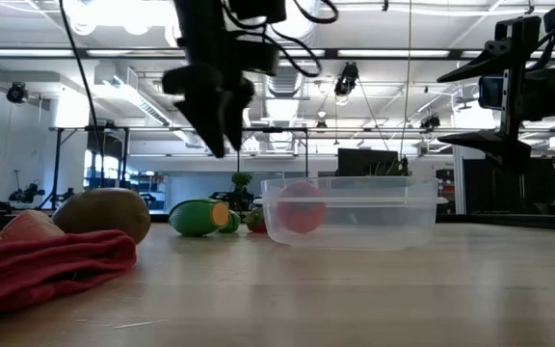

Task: Pick and placing Produce into tupperware
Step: Put the corn into the transparent container

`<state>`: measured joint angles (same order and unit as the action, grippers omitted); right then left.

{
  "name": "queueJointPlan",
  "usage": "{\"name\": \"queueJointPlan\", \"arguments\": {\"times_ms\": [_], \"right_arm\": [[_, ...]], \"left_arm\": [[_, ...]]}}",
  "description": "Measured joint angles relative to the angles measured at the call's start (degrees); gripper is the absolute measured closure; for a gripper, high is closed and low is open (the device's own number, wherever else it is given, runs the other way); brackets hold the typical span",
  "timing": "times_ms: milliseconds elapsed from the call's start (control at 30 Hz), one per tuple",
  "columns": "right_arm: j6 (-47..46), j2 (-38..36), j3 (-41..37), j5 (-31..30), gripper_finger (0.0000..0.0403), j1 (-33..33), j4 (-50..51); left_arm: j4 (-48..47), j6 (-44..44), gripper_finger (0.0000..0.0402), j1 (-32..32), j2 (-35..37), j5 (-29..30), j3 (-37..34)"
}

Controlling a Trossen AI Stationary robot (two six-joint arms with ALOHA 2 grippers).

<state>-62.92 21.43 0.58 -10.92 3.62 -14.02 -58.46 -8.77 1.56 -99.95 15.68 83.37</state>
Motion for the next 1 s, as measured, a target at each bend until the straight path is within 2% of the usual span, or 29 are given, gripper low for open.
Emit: {"name": "queueJointPlan", "arguments": {"times_ms": [67,167,333,500,600,1000], "right_arm": [[1.12,0.00,0.00,-0.02,0.0051,-0.02,-0.02],[1.73,0.04,0.00,-0.65,0.0051,-0.04,0.10],[1.90,0.04,0.00,-1.11,0.0051,-0.28,0.13],[1.16,0.02,0.00,-1.14,0.0051,-0.28,0.11],[0.51,0.04,0.00,-1.24,0.0051,-0.28,0.17],[-0.09,0.04,0.00,-5.73,0.0051,-0.28,0.57]], "left_arm": [[-4.00,1.36,0.0056,0.02,2.12,-0.26,-0.21],[-3.47,0.38,0.0056,0.04,4.86,-3.16,-2.52],[6.89,-6.73,0.0056,-0.23,6.16,-8.55,-11.91],[10.35,-8.95,0.0057,-0.79,4.42,-8.96,-18.83],[15.70,-10.25,0.0065,-1.40,4.42,-7.88,-21.67],[24.84,-11.16,0.0100,-3.39,4.51,-8.43,-23.85]]}}
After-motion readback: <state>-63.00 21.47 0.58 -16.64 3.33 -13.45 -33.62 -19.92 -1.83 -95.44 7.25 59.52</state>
